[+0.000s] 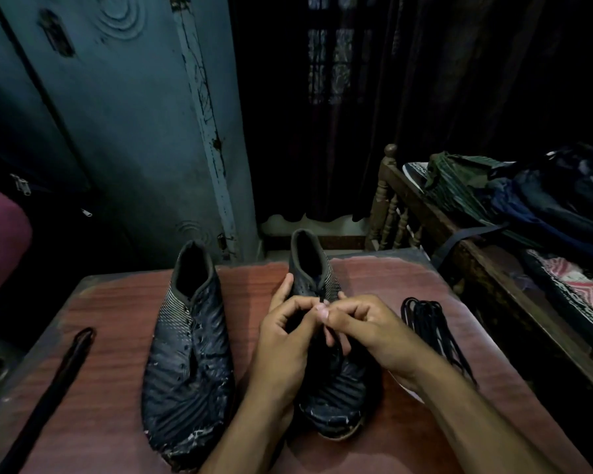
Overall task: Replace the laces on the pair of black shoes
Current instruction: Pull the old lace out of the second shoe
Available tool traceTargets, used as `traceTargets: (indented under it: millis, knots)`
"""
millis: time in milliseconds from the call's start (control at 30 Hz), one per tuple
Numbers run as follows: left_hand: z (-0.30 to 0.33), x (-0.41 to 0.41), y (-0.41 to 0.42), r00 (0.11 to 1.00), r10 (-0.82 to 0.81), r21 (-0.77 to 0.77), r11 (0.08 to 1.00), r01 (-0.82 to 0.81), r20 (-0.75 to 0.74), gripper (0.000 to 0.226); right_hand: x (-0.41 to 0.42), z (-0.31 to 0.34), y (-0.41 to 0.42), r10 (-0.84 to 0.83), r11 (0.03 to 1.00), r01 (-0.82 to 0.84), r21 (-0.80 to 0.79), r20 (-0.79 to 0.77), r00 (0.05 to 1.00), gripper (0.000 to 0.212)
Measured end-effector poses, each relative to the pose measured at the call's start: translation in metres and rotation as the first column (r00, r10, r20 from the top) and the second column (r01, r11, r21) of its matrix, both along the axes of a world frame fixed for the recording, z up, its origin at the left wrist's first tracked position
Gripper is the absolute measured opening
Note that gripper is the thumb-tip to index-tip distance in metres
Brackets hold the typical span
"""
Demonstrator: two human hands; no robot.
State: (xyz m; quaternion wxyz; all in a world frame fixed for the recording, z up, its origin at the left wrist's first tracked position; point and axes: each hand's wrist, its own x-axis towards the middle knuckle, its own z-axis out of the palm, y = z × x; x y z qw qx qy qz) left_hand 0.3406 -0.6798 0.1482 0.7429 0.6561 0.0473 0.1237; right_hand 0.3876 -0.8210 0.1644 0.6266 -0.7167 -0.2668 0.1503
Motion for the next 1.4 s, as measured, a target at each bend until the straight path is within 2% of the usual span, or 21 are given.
traceTargets:
  millis: [100, 200, 367, 567, 733, 833, 967, 1067, 1133, 1267, 1400]
  knots:
    - [0.001, -0.003, 0.000, 1.000, -0.006, -0.005, 1.000, 0.006, 0.029, 0.009, 0.001, -0.002, 0.004, -0.169, 0.985, 0.170, 0.012, -0.043, 0.985, 0.053]
    - [0.002, -0.005, -0.002, 0.999, -0.009, -0.006, 1.000, 0.010, 0.054, 0.023, 0.002, -0.003, 0.007, -0.241, 0.969, 0.244, 0.028, -0.084, 0.967, 0.055]
    - [0.004, -0.005, -0.002, 0.997, -0.039, 0.078, 0.996, 0.033, 0.069, 0.027, 0.005, -0.007, 0.006, -0.196, 0.973, 0.205, 0.102, -0.087, 0.977, 0.034]
    - [0.005, -0.003, -0.003, 0.998, 0.002, 0.066, 0.998, -0.006, 0.063, 0.023, 0.007, -0.006, 0.002, -0.161, 0.982, 0.166, 0.093, -0.054, 0.985, 0.029]
    - [0.002, -0.001, -0.001, 0.998, 0.060, 0.062, 0.996, -0.062, 0.030, 0.038, 0.002, 0.002, -0.006, 0.039, 0.998, -0.038, 0.040, -0.045, 0.998, 0.030]
    - [0.006, -0.003, -0.002, 1.000, 0.017, 0.085, 0.996, -0.018, 0.013, 0.029, 0.000, 0.003, -0.009, 0.103, 0.994, -0.105, -0.043, -0.048, 0.994, 0.028]
    - [0.000, -0.001, 0.001, 1.000, -0.001, 0.064, 0.998, -0.001, 0.021, 0.018, -0.001, 0.004, -0.006, 0.043, 0.998, -0.044, -0.040, -0.026, 0.999, 0.038]
    - [-0.001, -0.003, 0.003, 0.998, -0.016, 0.064, 0.998, 0.012, 0.055, 0.015, 0.000, 0.001, 0.001, -0.138, 0.989, 0.143, 0.040, -0.111, 0.984, 0.051]
    - [0.002, -0.004, 0.002, 0.995, -0.056, 0.070, 0.996, 0.049, 0.088, 0.021, 0.002, -0.001, 0.003, -0.230, 0.967, 0.243, 0.069, -0.163, 0.960, 0.052]
    - [0.005, -0.007, -0.001, 0.980, -0.156, 0.169, 0.976, 0.134, 0.120, 0.020, 0.003, -0.001, 0.004, -0.197, 0.970, 0.216, 0.115, -0.153, 0.968, 0.037]
    - [0.001, -0.003, 0.001, 0.983, -0.115, 0.136, 0.986, 0.095, 0.146, 0.026, 0.004, -0.001, 0.001, -0.133, 0.982, 0.144, 0.121, -0.096, 0.986, 0.032]
